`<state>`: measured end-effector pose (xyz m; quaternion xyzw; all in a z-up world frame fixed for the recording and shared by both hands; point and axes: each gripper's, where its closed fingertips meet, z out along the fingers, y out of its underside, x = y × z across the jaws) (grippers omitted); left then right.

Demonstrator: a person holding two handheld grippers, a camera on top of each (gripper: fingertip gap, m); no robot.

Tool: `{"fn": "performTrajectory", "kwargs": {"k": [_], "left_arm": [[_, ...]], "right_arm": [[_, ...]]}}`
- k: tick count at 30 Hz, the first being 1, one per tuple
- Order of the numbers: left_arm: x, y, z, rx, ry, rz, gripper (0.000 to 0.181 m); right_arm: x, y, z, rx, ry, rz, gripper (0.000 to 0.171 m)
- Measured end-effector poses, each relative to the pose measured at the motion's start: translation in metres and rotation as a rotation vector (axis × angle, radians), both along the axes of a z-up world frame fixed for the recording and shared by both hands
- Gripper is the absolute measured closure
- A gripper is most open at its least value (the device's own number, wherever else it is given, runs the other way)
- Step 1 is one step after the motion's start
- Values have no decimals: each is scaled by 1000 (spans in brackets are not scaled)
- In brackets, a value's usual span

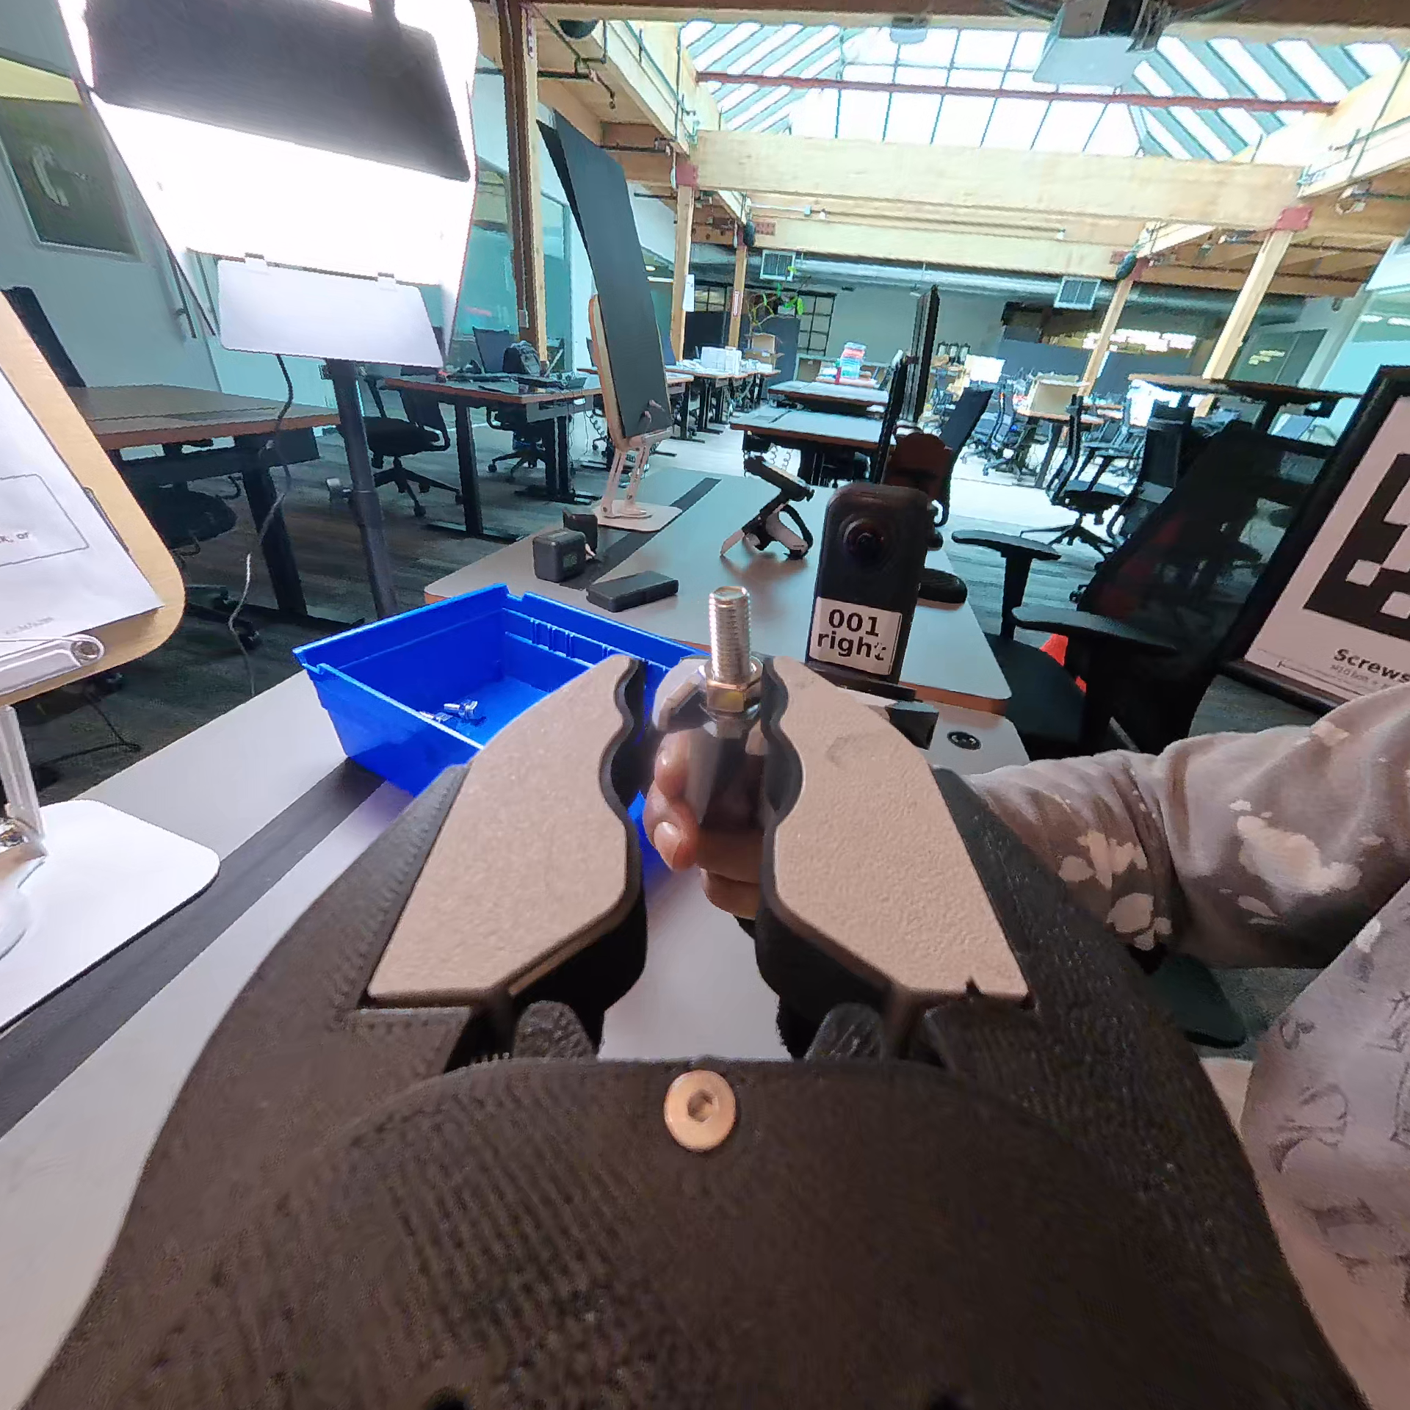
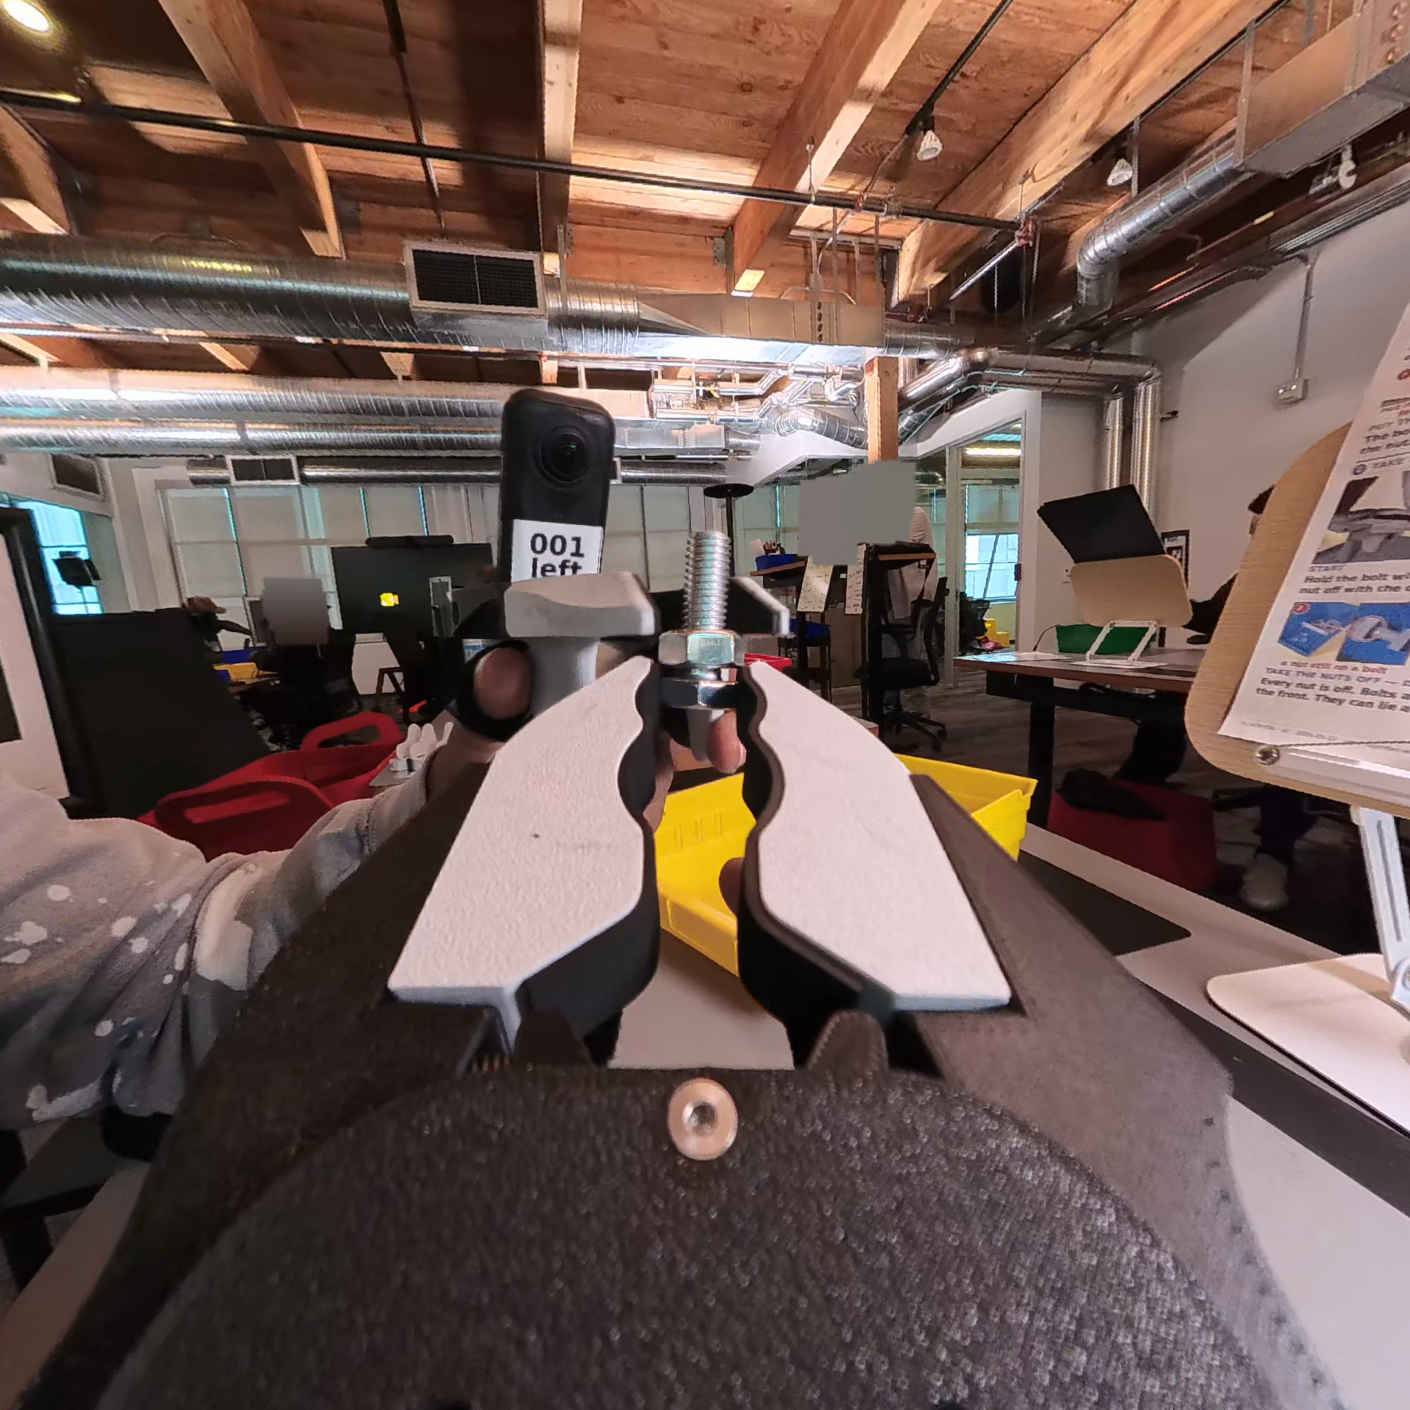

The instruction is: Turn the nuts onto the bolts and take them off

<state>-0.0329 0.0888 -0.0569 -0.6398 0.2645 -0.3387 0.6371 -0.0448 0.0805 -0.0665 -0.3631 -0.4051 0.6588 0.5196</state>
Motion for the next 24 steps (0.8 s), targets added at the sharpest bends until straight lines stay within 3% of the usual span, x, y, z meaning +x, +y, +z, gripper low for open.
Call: {"fn": "performTrajectory", "kwargs": {"k": [3, 6, 12, 15, 17, 20, 24], "left_arm": [[-9, 2, 4, 3, -33, 22, 154], [-19, 5, 6, 12, -27, 66, 154], [-37, 10, 9, 22, -3, 152, 154], [-42, 10, 10, 27, 19, 175, 155], [-45, 8, 11, 31, 43, 181, 155], [-51, 5, 16, 53, 59, 205, 155], [-60, 3, 21, 65, 60, 227, 156]], "right_arm": [[0, 8, 0, 7, -21, -38, 153], [7, 42, -1, 33, -106, -201, 153], [78, 205, -17, 22, -460, -803, 153], [120, 295, -62, -12, -817, -1034, 153], [139, 333, -104, -116, -1048, -1062, 153], [163, 367, -158, -244, -1316, -1089, 153], [178, 381, -205, -369, -1555, -1078, 153]]}}
